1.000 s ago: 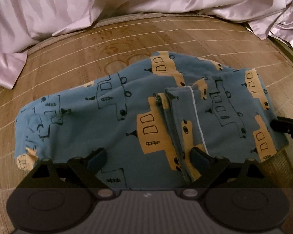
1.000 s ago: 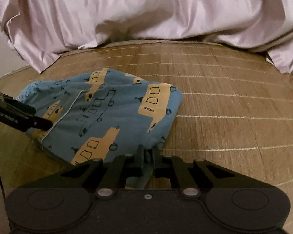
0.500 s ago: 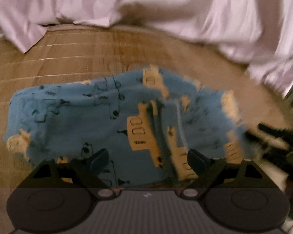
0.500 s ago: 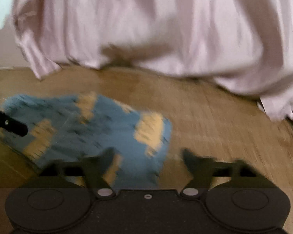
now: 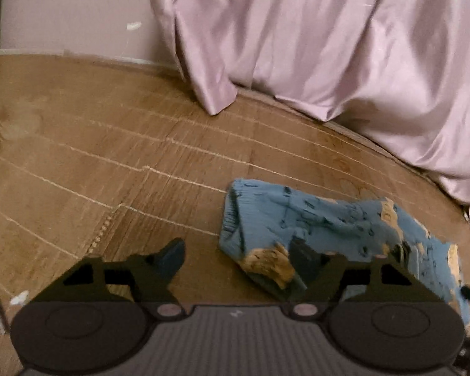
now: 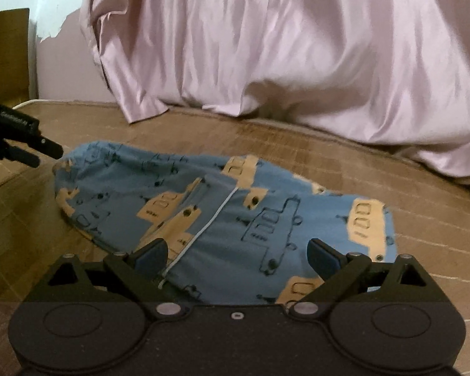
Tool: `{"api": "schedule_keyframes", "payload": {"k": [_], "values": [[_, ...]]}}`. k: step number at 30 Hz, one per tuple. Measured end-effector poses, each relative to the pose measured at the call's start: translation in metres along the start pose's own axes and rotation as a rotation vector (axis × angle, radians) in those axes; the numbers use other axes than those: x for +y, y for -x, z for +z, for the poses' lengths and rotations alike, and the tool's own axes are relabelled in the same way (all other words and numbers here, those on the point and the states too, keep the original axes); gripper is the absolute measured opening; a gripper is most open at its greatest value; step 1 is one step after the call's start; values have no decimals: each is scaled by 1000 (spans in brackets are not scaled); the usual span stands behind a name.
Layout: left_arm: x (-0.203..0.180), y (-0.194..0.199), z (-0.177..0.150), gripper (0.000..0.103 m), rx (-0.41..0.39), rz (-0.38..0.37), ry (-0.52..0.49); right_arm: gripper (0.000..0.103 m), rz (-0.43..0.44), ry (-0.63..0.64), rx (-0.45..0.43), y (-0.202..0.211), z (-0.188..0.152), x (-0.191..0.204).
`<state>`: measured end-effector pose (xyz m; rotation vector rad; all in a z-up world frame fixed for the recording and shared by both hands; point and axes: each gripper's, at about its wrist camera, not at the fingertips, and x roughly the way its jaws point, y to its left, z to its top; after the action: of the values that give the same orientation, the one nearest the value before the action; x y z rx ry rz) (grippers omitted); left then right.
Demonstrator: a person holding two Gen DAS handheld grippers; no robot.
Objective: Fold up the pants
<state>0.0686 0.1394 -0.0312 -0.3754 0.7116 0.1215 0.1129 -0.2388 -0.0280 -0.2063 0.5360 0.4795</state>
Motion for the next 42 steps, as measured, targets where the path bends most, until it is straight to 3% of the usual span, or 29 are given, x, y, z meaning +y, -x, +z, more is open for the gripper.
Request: {"api": "schedule_keyframes", "payload": {"k": [1, 3, 11, 13, 15, 22, 25, 31, 38, 39, 40, 42], "values": [[2, -4, 1, 59, 21, 2, 1, 94, 3, 0, -5, -1, 0, 0], [5, -13, 3, 50, 54, -20, -7, 92, -7, 18, -10, -5, 1, 1], [7, -26, 10, 48, 99, -54, 32, 92, -56, 60, -18, -19, 6, 4], [6, -27, 11, 55, 105, -57, 46, 92, -69, 81, -7, -21, 6, 8], [5, -29, 13, 55, 110, -61, 50, 92, -78, 99, -11, -20, 6, 11], [-6, -26, 15, 22, 113, -12, 17, 92, -72, 117, -8, -20, 6, 13], [-15, -23, 18, 19, 101, 10, -7, 92, -76, 124, -11, -19, 7, 13], [-33, -18, 16, 19, 77, 54, -122, 92, -86, 199, -19, -22, 5, 24], [-43, -21, 11, 23, 75, 101, -184, 94, -70, 181, -6, -25, 7, 21], [-42, -22, 11, 27, 82, 100, -173, 94, -68, 178, -5, -24, 7, 21], [-41, -22, 11, 43, 89, 106, -153, 94, -67, 176, -4, -24, 6, 21], [-36, -24, 11, 61, 106, 124, -108, 94, -66, 175, -4, -24, 6, 21]]}}
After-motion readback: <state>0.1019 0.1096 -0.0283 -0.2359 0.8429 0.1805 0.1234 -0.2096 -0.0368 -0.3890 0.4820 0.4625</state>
